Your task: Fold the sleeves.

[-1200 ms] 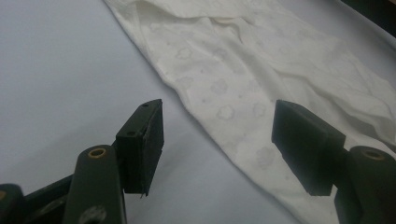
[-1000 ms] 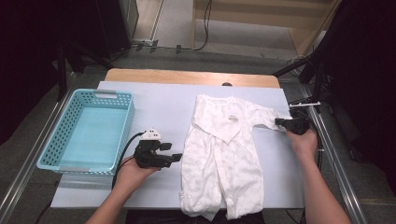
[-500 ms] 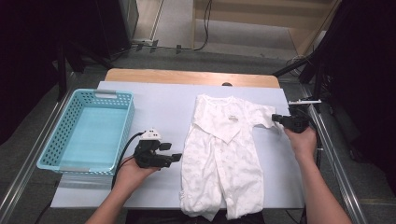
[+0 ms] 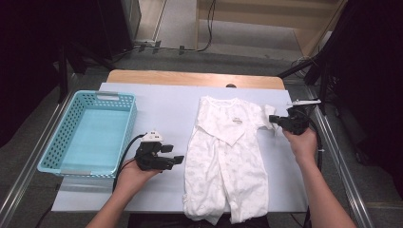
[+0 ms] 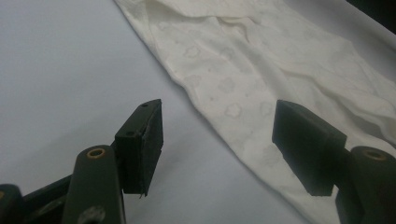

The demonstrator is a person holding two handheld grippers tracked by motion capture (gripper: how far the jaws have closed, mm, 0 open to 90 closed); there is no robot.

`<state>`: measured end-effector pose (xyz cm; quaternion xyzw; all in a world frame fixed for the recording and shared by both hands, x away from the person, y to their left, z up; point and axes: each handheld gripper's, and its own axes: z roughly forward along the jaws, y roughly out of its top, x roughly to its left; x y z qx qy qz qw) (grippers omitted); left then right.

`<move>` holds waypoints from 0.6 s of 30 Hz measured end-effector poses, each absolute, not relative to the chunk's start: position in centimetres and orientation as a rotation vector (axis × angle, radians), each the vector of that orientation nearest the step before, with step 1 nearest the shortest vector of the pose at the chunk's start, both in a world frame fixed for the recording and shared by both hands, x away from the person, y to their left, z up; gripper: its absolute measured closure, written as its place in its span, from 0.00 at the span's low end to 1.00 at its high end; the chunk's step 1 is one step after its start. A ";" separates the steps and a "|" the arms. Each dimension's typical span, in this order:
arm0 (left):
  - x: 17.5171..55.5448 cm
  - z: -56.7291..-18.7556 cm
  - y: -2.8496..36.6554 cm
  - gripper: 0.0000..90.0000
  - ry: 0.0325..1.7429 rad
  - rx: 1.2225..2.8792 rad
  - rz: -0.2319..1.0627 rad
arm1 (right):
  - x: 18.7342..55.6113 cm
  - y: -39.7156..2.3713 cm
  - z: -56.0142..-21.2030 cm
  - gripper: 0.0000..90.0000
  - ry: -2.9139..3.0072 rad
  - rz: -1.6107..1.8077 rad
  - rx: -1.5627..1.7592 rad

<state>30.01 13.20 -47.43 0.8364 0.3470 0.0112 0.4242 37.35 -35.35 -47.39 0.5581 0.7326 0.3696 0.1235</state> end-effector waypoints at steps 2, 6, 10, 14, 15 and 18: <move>30.0 -47.4 13.2 0.38 0.868 2.092 0.028 | 37.3 -35.1 -47.3 0.97 2.142 1.094 1.622; 30.1 -47.5 13.2 0.38 0.867 2.093 0.027 | 37.3 -34.7 -47.1 0.97 2.156 1.101 1.604; 30.1 -47.5 13.2 0.38 0.867 2.096 0.029 | 37.2 -33.8 -46.9 0.97 2.179 1.101 1.573; 30.0 -47.5 13.2 0.38 0.866 2.091 0.026 | 37.3 -32.7 -46.8 0.97 2.207 1.099 1.543; 30.0 -47.5 13.2 0.38 0.867 2.091 0.025 | 37.3 -32.4 -46.8 0.97 2.213 1.099 1.537; 30.0 -47.5 13.2 0.38 0.871 2.088 0.025 | 37.4 -31.8 -46.7 0.97 2.237 1.093 1.534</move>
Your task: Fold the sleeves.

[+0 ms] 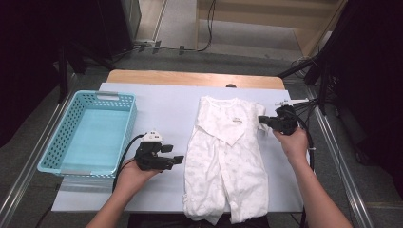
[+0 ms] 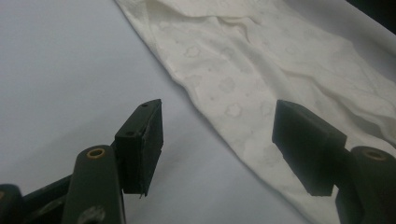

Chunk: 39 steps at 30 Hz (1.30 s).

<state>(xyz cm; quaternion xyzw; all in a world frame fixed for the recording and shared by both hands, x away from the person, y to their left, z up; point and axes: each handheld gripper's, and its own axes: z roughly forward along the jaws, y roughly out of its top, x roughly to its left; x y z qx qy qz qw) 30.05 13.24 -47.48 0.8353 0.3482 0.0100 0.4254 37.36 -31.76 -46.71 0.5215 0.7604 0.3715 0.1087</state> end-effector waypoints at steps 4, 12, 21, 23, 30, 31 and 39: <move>30.0 -47.5 13.2 0.38 0.866 2.091 0.023 | 37.3 -30.8 -46.5 0.97 2.260 1.095 1.505; 30.0 -47.5 13.2 0.38 0.871 2.092 0.024 | 37.3 -29.4 -46.7 0.97 2.301 1.082 1.478; 30.0 -47.5 13.3 0.38 0.872 2.093 0.024 | 37.7 -28.4 -47.6 0.80 2.406 1.106 1.452; 30.0 -47.5 13.3 0.38 0.872 2.093 0.023 | 37.8 -28.5 -47.7 0.69 2.415 1.105 1.449; 30.0 -47.5 13.2 0.38 0.865 2.092 0.023 | 37.9 -30.1 -47.4 0.55 2.358 1.093 1.484; 30.0 -47.5 13.2 0.38 0.866 2.093 0.024 | 37.9 -30.5 -47.4 0.55 2.343 1.090 1.498; 29.6 -47.6 13.4 0.38 0.865 2.095 0.027 | 38.6 -32.6 -48.1 0.50 2.294 1.054 1.582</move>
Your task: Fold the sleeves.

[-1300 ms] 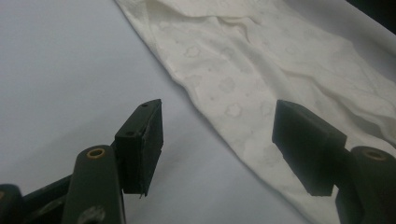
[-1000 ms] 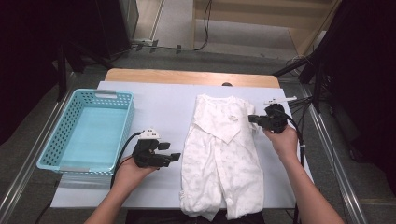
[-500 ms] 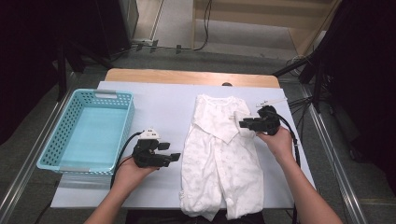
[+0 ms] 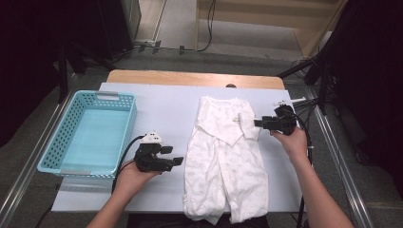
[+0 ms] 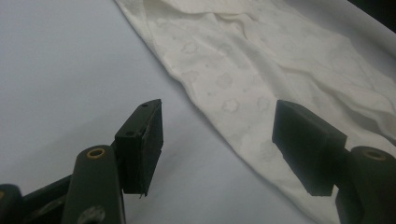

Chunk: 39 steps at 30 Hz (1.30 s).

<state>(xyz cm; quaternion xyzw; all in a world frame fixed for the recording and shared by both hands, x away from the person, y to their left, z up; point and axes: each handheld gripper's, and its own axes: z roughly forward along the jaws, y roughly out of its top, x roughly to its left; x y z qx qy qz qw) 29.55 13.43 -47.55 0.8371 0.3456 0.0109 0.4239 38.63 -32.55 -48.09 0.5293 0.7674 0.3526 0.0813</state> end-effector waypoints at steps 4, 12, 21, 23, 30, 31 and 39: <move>29.3 -47.6 13.5 0.38 0.870 2.092 0.030 | 39.1 -33.0 -48.6 0.49 2.277 1.031 1.599; 28.8 -47.9 13.5 0.38 0.870 2.108 0.027 | 40.0 -33.2 -49.6 0.45 2.273 1.024 1.638; 28.6 -47.9 13.6 0.38 0.879 2.109 0.033 | 40.7 -32.9 -50.5 0.63 2.291 1.021 1.663; 28.6 -47.9 13.7 0.38 0.879 2.110 0.033 | 40.6 -32.8 -50.3 0.72 2.292 1.011 1.645; 28.6 -47.9 13.7 0.38 0.877 2.110 0.033 | 40.2 -32.3 -49.2 0.94 2.311 0.974 1.638; 28.6 -47.9 13.7 0.38 0.878 2.110 0.032 | 40.2 -32.2 -49.0 0.95 2.310 0.978 1.628; 28.6 -47.9 13.7 0.38 0.882 2.109 0.036 | 39.7 -31.6 -47.6 0.95 2.300 1.051 1.590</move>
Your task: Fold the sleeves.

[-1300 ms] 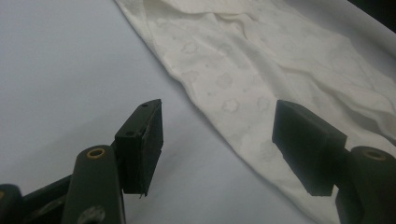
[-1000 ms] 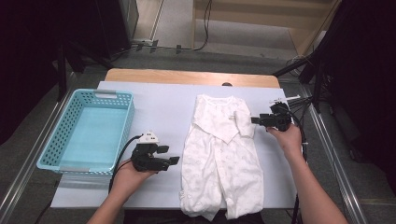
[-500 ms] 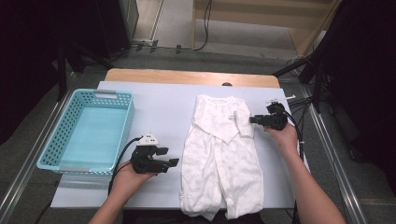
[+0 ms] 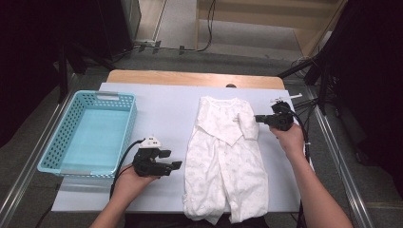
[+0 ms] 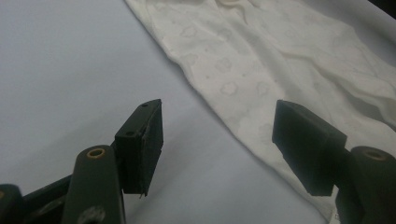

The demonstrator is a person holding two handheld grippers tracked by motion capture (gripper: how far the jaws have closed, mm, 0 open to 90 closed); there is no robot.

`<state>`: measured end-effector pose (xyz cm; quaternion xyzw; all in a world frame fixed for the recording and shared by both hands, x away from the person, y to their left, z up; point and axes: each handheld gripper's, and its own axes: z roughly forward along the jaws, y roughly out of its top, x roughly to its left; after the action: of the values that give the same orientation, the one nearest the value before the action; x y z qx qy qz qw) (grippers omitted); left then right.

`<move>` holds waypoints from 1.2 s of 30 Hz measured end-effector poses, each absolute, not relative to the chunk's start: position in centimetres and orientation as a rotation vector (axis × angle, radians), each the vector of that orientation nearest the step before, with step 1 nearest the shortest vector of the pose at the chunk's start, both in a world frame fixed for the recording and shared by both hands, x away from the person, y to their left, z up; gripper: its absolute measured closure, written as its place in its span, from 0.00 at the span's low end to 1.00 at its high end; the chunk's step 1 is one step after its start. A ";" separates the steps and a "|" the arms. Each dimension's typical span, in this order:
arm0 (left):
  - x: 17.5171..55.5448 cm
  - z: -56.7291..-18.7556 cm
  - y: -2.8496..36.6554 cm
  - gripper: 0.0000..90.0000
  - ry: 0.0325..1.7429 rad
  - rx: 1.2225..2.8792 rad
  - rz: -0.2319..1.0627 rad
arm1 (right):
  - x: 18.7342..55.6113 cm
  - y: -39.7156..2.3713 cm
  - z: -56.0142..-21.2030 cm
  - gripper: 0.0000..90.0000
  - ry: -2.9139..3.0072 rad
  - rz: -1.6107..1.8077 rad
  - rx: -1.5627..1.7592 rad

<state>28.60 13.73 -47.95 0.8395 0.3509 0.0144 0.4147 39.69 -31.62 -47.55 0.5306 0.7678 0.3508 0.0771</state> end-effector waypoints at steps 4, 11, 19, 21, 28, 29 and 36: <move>28.6 -47.9 13.7 0.38 0.881 2.110 0.036 | 39.5 -30.9 -47.0 0.96 2.309 1.075 1.568; 28.6 -47.9 13.8 0.38 0.880 2.107 0.037 | 39.1 -29.1 -46.0 0.96 2.351 1.067 1.496; 28.6 -47.9 13.8 0.38 0.879 2.108 0.037 | 38.7 -27.5 -45.3 0.96 2.396 1.085 1.443; 28.6 -47.9 13.8 0.38 0.878 2.108 0.037 | 38.6 -27.1 -45.1 0.96 2.404 1.092 1.434; 28.6 -47.9 13.7 0.38 0.879 2.109 0.035 | 38.4 -25.3 -44.8 0.96 2.439 1.111 1.395; 28.6 -48.0 13.7 0.38 0.880 2.108 0.035 | 38.4 -25.0 -44.8 0.96 2.445 1.110 1.380; 28.6 -48.0 13.7 0.38 0.879 2.109 0.036 | 38.6 -23.1 -44.8 0.96 2.478 1.110 1.345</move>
<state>28.61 13.67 -47.98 0.8396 0.3498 0.0144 0.4154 38.59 -23.13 -44.77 0.4432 0.8165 0.3659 0.0557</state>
